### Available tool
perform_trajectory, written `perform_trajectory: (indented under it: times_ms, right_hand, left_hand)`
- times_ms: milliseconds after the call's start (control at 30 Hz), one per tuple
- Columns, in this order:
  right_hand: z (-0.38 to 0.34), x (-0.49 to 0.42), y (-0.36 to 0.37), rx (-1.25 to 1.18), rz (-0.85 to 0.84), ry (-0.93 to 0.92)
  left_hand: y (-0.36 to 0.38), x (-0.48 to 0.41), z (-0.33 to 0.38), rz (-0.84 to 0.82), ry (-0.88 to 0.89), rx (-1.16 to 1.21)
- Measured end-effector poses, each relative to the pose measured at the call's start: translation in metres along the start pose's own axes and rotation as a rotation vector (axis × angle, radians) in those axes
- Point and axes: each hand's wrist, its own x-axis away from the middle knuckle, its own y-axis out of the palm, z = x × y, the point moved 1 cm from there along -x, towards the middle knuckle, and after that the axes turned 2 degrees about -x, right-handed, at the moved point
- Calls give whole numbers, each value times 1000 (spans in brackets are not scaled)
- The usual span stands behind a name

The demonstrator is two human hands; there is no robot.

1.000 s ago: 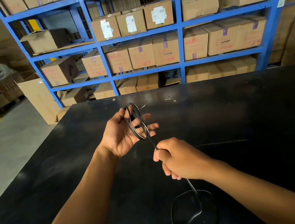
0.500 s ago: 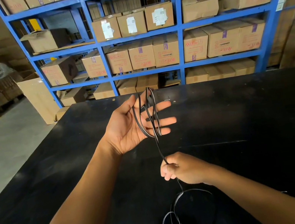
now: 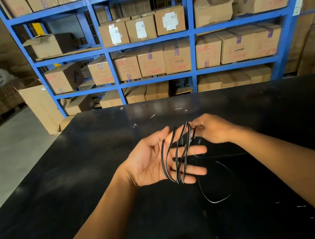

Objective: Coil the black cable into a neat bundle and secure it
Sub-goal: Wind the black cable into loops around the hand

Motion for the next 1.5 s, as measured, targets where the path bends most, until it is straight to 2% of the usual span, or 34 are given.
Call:
perform_trajectory:
  times_ms: [200,533,800,967,1300,1500]
  right_hand:
    - [-23,-5,-19,100,39,-69]
    - [-44,-10,-31,285,92,-106]
    - [-76,4,-34,307,155,-102]
    - [-97,23,-23,172,72,-119]
    - [-94,55,37,-154,-132,-61]
    - [-76,62,70,-286,-158,-50]
  left_hand:
    - [-10,-4,-16,37,-65,29]
    - [-37,2,-32,279,-79,63]
    - [-52,-1,-27,498,58,172]
    - [-67,1,-15,613,165,199]
    - [-69,7,20,661,345,210]
    - [-63,3,23,646,374,198]
